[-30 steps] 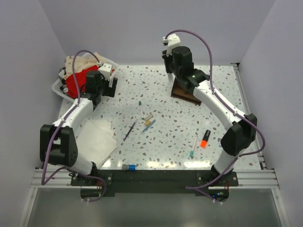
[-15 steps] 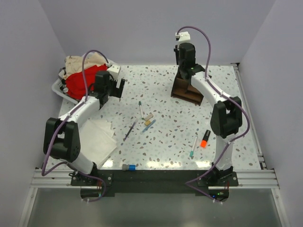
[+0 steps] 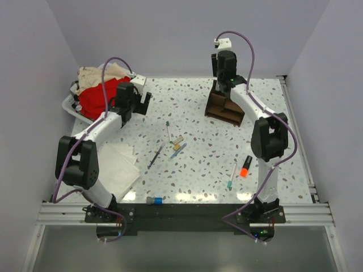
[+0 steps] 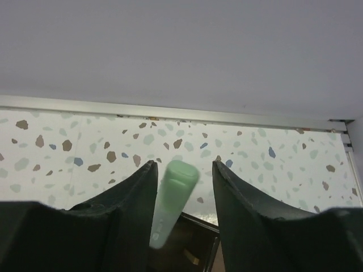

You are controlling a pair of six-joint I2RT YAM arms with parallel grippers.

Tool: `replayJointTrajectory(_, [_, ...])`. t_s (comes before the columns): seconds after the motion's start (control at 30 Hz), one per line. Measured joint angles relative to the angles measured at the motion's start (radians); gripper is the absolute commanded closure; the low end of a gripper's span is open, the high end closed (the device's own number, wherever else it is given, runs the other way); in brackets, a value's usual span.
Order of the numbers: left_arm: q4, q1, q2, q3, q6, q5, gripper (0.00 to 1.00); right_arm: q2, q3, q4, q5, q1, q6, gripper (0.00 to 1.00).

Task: Sort the stationery into containers
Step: Place the stationery in the storage box, then pick up the stationery from the center of the board.

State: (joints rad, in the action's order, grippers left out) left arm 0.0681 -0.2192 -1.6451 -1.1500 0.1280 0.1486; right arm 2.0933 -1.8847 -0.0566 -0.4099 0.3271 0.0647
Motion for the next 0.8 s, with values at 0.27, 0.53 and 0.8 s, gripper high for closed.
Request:
replayJointTrajectory(0.27, [0.000, 0.000, -0.001, 0.000, 0.007, 0.013, 0.00, -0.059, 0.070, -0.062, -0.004, 0.001, -0.002, 0.26])
replayJointTrajectory(0.53, [-0.013, 0.000, 0.060, 0.036, 0.019, -0.011, 0.00, -0.391, 0.266, -0.244, 0.229, -0.005, 0.105, 0.10])
replayJointTrajectory(0.8, [0.010, -0.025, 0.105, 0.079, 0.051, -0.068, 0.00, -0.574, 0.430, -0.675, 0.597, 0.000, 0.590, 0.12])
